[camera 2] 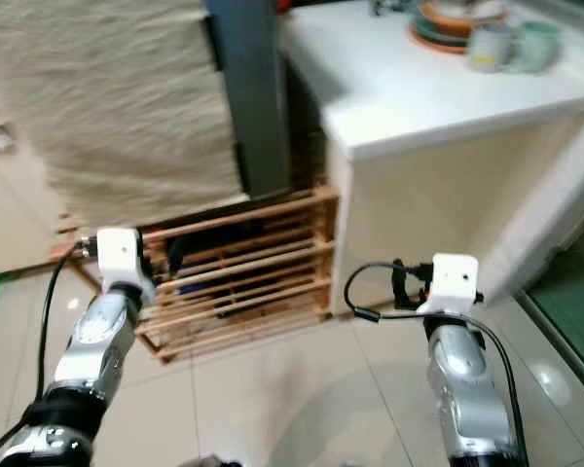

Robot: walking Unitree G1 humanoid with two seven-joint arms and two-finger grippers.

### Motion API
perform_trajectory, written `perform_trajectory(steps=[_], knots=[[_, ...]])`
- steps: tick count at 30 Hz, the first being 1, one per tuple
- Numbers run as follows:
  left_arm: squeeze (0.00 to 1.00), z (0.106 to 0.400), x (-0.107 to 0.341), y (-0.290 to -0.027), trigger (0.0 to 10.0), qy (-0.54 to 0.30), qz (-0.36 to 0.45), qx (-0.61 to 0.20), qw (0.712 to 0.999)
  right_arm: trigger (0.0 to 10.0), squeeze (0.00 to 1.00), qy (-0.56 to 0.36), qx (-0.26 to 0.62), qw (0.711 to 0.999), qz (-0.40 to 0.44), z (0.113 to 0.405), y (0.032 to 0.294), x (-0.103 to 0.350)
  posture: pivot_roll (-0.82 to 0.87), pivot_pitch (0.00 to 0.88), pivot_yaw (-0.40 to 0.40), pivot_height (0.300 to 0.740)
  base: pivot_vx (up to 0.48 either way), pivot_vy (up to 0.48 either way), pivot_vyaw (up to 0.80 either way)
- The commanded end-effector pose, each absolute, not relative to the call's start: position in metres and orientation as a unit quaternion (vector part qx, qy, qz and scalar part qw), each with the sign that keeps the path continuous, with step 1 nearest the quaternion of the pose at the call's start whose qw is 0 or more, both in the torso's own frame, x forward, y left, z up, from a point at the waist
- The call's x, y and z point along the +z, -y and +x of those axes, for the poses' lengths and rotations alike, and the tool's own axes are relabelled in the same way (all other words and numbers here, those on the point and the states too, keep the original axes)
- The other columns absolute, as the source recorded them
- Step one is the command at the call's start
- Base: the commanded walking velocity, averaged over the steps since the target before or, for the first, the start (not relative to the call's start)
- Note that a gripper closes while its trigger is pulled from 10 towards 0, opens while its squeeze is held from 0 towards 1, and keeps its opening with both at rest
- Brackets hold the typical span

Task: Restocking fridge

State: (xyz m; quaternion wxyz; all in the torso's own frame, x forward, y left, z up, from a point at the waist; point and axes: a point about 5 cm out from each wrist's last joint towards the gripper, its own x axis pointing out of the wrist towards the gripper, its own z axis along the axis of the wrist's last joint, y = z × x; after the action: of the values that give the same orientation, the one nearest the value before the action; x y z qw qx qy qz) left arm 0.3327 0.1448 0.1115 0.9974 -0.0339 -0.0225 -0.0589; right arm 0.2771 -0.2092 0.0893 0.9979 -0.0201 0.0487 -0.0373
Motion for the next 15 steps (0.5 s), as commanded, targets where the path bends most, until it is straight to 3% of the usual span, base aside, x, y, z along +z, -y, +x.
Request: perform_trajectory(steps=[1, 5, 15], knots=[[0.0, 0.337, 0.11, -0.14, 10.0, 0.011, -0.026, -0.073, 0.997, 10.0, 0.0, -0.04, -0.026, 0.999, -0.025, 0.279, 0.205, 0.089, -0.06, 0.0, 0.06, 0.74, 0.0, 0.48, 0.0], [0.0, 0.337, 0.109, -0.142, 10.0, 0.007, -0.03, -0.073, 0.997, 10.0, 0.0, -0.034, -0.018, 0.999, -0.025, 0.281, 0.202, 0.089, -0.06, 0.0, 0.059, 0.74, 0.0, 0.48, -0.21], [0.0, 0.325, 0.104, -0.144, 10.0, -0.021, -0.053, -0.071, 0.996, 10.0, 0.0, -0.03, -0.015, 0.999, -0.023, 0.283, 0.202, 0.086, -0.07, 0.0, 0.057, 0.74, 0.0, 0.48, -0.76]])
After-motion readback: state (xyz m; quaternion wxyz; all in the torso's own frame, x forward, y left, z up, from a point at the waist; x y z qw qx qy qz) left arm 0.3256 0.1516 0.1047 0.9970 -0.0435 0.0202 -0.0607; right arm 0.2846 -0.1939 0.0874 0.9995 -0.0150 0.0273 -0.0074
